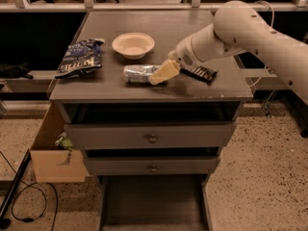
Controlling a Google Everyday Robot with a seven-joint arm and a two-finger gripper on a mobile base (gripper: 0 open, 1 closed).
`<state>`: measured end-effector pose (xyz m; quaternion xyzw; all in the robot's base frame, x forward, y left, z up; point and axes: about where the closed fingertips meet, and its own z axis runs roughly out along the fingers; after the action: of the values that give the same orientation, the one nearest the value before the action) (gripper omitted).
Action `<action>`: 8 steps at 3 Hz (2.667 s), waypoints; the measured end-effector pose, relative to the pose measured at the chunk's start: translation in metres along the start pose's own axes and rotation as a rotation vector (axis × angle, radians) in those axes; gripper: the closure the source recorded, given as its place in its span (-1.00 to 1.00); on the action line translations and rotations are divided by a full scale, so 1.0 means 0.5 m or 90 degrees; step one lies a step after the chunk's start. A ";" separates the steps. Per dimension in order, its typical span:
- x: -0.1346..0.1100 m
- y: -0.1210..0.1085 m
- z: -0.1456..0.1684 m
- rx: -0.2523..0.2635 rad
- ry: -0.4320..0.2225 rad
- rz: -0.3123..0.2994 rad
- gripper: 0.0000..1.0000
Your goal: Place redbull can into bottom drawer
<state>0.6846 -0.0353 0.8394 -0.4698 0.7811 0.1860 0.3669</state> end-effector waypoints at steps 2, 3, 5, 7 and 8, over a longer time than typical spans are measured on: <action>0.000 0.000 0.000 0.000 0.000 0.000 0.38; 0.000 0.000 0.000 0.000 0.000 0.000 0.85; -0.001 0.005 -0.003 -0.007 0.005 0.000 1.00; 0.026 0.010 -0.097 -0.015 0.013 0.025 1.00; 0.059 0.012 -0.171 -0.001 0.001 0.045 1.00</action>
Offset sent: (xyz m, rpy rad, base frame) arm 0.0000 0.0000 0.0000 0.0000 0.0000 0.0000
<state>0.6369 -0.1045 0.8738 -0.4425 0.7972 0.1995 0.3591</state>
